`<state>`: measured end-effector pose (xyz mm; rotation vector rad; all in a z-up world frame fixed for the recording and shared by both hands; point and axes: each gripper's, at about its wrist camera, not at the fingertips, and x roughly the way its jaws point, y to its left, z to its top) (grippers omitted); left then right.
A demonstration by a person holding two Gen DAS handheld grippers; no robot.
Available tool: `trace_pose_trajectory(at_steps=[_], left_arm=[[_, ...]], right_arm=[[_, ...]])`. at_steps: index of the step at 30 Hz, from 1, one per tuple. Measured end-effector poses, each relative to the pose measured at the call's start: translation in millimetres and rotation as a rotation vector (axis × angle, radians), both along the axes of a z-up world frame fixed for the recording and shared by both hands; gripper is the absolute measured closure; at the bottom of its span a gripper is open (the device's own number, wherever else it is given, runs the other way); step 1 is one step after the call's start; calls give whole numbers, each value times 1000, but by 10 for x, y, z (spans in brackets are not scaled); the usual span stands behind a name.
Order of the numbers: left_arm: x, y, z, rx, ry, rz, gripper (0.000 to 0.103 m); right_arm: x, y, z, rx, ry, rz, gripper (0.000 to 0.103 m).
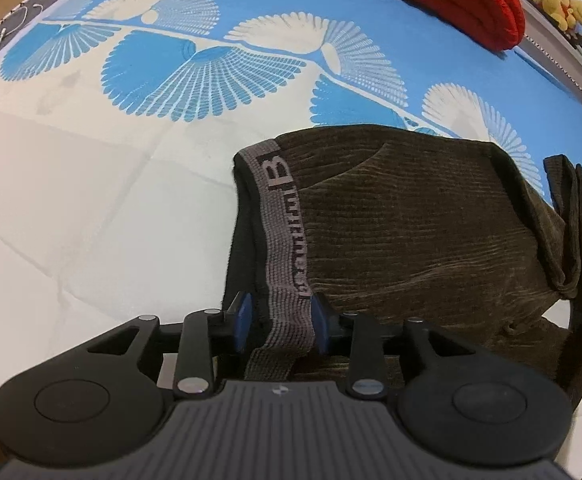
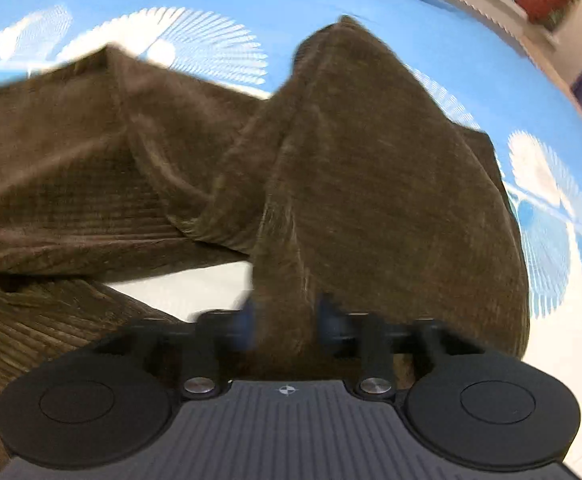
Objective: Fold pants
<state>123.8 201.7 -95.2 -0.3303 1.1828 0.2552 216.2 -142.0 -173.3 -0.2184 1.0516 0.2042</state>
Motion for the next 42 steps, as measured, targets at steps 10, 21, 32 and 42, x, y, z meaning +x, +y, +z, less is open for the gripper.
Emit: trace_pose_trajectory(at_steps=[10,21,32,42], left_arm=[[-150,-278,181,-16,-65,-84,67],[-108,-184,149,-9,-44,-47,67],[-44,-191,61,8,-15,-31,65],[41,-278,31,0,1,-22,65]], right_arm=[[-1066,-1784,317,193,24,76,94],[-1703,-2457,606,373,11,142,75],[-874,-796,454,125,-128,258,50],[-555,-575,128,-25,-40,232,95]])
